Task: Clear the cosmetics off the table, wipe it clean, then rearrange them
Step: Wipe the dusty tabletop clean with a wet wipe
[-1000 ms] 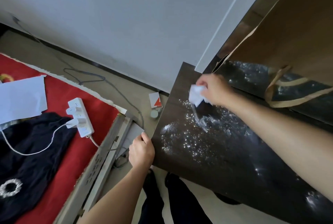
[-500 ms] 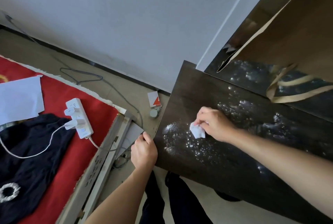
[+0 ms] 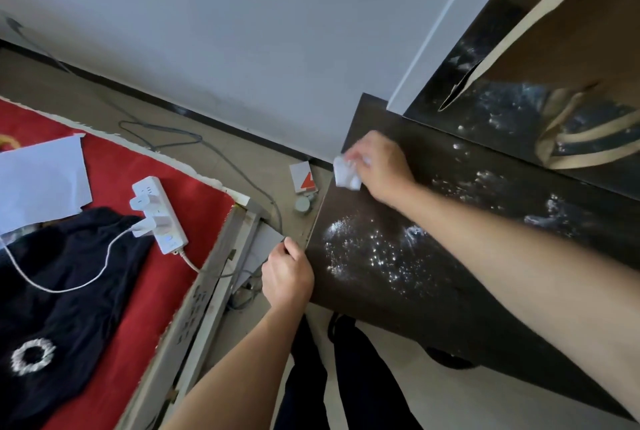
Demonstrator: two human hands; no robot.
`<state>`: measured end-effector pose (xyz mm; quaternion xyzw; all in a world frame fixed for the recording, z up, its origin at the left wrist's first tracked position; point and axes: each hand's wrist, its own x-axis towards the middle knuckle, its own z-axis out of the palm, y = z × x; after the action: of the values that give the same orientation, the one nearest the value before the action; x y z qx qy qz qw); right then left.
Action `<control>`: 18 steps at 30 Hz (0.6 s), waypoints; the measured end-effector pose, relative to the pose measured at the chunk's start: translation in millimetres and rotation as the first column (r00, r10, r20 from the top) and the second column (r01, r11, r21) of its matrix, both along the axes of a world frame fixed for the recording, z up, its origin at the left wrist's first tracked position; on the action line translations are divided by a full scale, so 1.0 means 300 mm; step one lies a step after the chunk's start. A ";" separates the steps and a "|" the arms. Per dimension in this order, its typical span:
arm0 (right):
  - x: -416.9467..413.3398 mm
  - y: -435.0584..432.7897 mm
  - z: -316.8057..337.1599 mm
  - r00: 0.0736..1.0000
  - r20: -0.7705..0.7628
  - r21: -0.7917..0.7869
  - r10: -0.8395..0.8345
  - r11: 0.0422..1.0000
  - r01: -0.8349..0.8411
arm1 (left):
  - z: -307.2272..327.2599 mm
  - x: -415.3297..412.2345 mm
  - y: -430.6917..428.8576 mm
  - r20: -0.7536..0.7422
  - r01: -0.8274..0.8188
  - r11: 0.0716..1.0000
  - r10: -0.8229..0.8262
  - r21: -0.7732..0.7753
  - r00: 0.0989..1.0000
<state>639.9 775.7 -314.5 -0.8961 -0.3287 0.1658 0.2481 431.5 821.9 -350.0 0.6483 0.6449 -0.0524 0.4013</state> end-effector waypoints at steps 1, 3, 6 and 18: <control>-0.068 -0.081 0.010 0.994 -0.042 0.017 0.098 0.995 -0.097 | 0.001 -0.001 0.000 0.000 0.002 1.000 -0.002 -0.010 1.000; -0.176 -0.256 0.037 0.956 -0.121 -0.028 0.268 0.961 -0.274 | 0.007 0.000 0.000 0.003 0.010 1.000 -0.010 -0.024 1.000; -0.180 -0.400 0.101 0.905 -0.284 -0.239 0.317 0.890 -0.387 | 0.024 0.001 -0.001 0.015 0.033 0.999 -0.032 -0.008 0.999; -0.147 0.008 -0.012 0.972 -0.058 -0.016 -0.228 0.974 0.227 | -0.036 -0.118 0.053 0.222 0.172 0.972 -0.134 -0.161 0.966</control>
<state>595.7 777.9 -318.0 -0.9236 -0.2156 0.1645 0.2708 396.1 837.9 -360.9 0.6597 0.5395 -0.0722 0.5183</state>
